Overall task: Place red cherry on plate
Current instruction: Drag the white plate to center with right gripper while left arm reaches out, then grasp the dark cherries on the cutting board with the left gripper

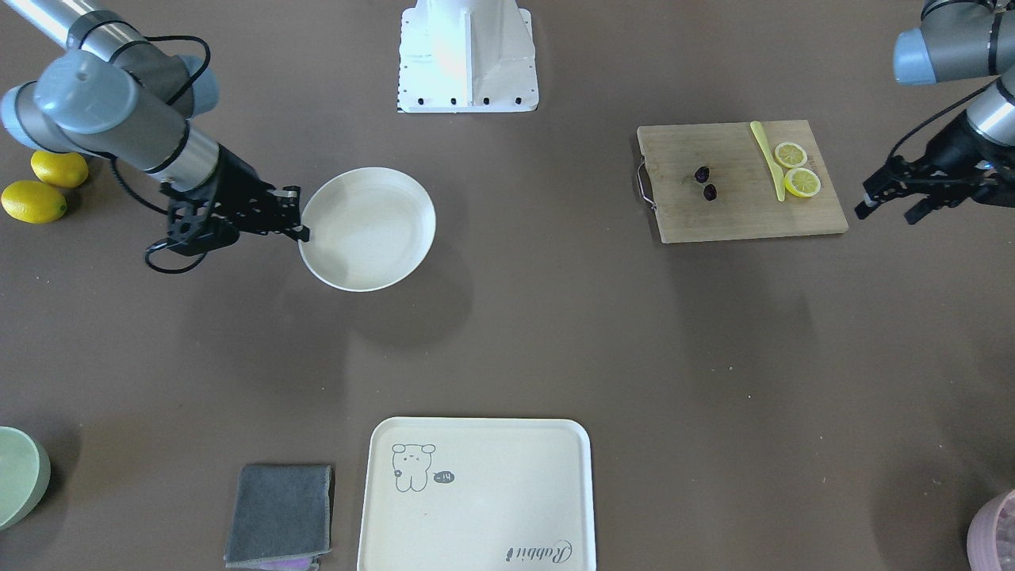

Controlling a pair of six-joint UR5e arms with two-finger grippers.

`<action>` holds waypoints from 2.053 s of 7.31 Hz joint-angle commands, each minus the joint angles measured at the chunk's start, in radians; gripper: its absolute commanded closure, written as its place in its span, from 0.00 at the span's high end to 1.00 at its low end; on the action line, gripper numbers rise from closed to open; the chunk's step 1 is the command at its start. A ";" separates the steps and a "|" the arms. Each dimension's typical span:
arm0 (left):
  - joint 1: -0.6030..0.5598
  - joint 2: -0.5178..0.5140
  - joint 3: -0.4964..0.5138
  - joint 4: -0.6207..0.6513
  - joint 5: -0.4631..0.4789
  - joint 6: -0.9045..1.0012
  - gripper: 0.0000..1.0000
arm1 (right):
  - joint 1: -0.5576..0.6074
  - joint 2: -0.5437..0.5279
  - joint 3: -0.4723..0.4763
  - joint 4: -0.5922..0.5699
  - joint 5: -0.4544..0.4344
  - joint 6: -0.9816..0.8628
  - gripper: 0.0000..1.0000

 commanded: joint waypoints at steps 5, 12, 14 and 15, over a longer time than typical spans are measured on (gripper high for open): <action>0.398 0.010 -0.104 -0.027 0.289 -0.385 0.88 | -0.153 0.056 -0.007 -0.003 -0.168 0.082 0.00; 0.469 -0.016 -0.084 -0.027 0.360 -0.436 0.45 | -0.158 0.053 -0.010 -0.002 -0.170 0.082 0.00; 0.469 -0.020 -0.080 -0.027 0.361 -0.436 0.43 | -0.159 0.053 -0.010 -0.002 -0.171 0.082 0.00; 0.469 -0.018 -0.078 -0.027 0.361 -0.436 0.33 | -0.162 0.053 -0.010 -0.002 -0.178 0.082 0.00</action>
